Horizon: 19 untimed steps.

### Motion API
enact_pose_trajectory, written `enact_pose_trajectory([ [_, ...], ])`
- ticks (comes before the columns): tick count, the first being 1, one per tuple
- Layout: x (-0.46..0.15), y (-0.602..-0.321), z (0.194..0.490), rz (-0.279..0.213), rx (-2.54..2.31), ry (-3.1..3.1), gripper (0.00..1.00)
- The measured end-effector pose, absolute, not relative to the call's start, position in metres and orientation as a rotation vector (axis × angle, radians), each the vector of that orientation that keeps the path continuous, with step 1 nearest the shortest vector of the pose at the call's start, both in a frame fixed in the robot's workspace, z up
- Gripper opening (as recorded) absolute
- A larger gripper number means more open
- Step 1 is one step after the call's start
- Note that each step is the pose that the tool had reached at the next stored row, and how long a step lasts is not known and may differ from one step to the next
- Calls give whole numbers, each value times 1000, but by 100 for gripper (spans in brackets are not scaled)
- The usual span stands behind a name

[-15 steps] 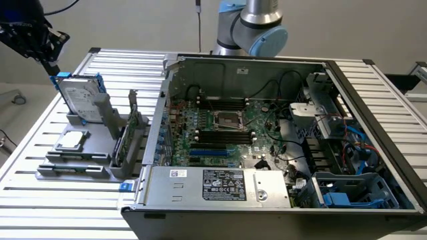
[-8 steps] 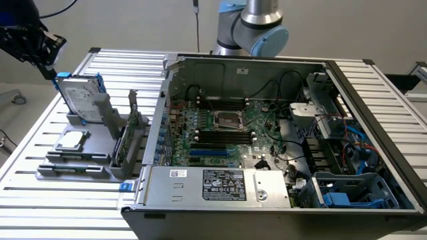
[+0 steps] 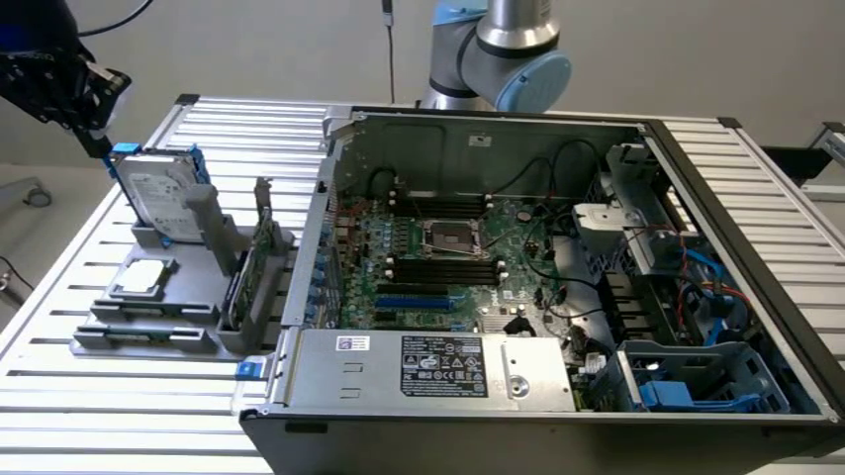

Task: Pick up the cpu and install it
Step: 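Pick up the cpu and move it towards the insertion slot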

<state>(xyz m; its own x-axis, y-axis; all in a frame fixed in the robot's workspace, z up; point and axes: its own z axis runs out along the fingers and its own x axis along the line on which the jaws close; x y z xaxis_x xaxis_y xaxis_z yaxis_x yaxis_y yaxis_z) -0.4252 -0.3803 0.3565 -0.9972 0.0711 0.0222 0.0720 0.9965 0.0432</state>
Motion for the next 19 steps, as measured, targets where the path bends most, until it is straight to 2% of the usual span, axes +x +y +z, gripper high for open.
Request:
enact_pose_trajectory([
  [6, -425, -380, 357, -69, -112, -3118, 12],
  [8, -425, -380, 357, -69, -112, -3118, 24],
  [9, -425, -380, 357, -69, -112, -3118, 24],
  [11, -425, -380, 357, -69, -112, -3118, 36],
  [12, -425, -380, 357, -69, -112, -3118, 36],
  [15, -425, -380, 355, -68, -112, -3118, 53],
  [16, -426, -380, 352, -67, -112, -3118, 53],
  [17, -426, -380, 350, -67, -112, -3118, 60],
  [19, -426, -380, 347, -66, -112, -3118, 60],
])
